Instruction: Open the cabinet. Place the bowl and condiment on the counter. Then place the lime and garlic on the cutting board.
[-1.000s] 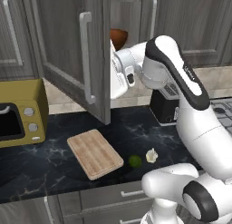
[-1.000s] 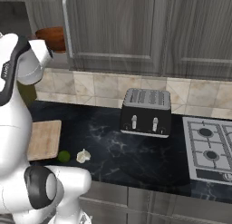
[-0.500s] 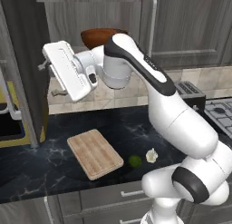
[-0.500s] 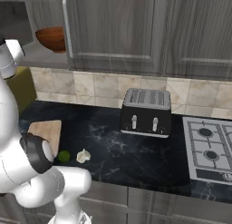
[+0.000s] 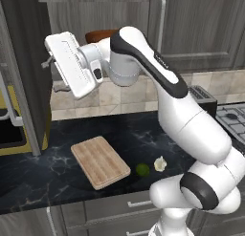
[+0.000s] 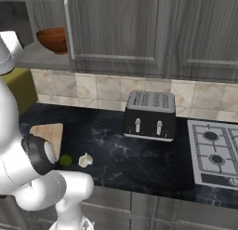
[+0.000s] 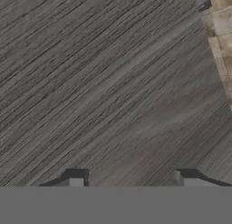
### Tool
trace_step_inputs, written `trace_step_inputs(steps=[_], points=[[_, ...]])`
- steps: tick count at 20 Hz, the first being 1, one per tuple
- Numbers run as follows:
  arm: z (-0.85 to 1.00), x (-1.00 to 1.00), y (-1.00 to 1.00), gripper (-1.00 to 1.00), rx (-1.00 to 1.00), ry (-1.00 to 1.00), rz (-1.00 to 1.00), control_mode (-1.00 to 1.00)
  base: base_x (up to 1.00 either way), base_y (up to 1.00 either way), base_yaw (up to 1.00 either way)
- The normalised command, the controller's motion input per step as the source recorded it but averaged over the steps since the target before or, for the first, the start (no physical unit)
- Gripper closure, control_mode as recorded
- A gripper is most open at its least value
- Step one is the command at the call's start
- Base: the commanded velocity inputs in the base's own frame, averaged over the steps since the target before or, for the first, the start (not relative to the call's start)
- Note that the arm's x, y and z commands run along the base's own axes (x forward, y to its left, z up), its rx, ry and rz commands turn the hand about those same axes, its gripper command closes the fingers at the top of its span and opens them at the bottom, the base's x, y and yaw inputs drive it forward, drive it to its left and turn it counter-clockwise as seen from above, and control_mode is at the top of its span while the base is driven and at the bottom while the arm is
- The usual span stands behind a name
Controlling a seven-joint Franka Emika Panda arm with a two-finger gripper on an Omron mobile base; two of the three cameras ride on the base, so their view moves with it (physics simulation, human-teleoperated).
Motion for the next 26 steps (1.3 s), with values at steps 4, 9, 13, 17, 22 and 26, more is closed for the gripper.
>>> trace_step_inputs(steps=[4, 9, 13, 17, 22, 26], points=[[0.0, -0.15, -0.78, -1.0, -0.01, -0.15, -0.22, -1.0, 0.0, 0.0, 0.0], [0.0, 0.0, -0.74, -1.0, -0.05, -0.28, -0.11, -1.0, 0.0, 0.0, 0.0], [0.0, 0.0, -0.83, -1.0, -0.09, -0.33, 0.0, -1.0, 0.0, 0.0, 0.0], [-0.02, 0.03, -0.81, -1.0, -0.1, -0.25, 0.0, -1.0, 0.0, 0.0, 0.0], [-0.31, 0.08, -0.72, -1.0, -0.12, -0.27, 0.03, -1.0, 0.0, 0.0, 0.0], [-0.72, 0.12, -0.22, -1.0, -0.24, -0.3, 0.11, -1.0, 0.0, 0.0, 0.0]])
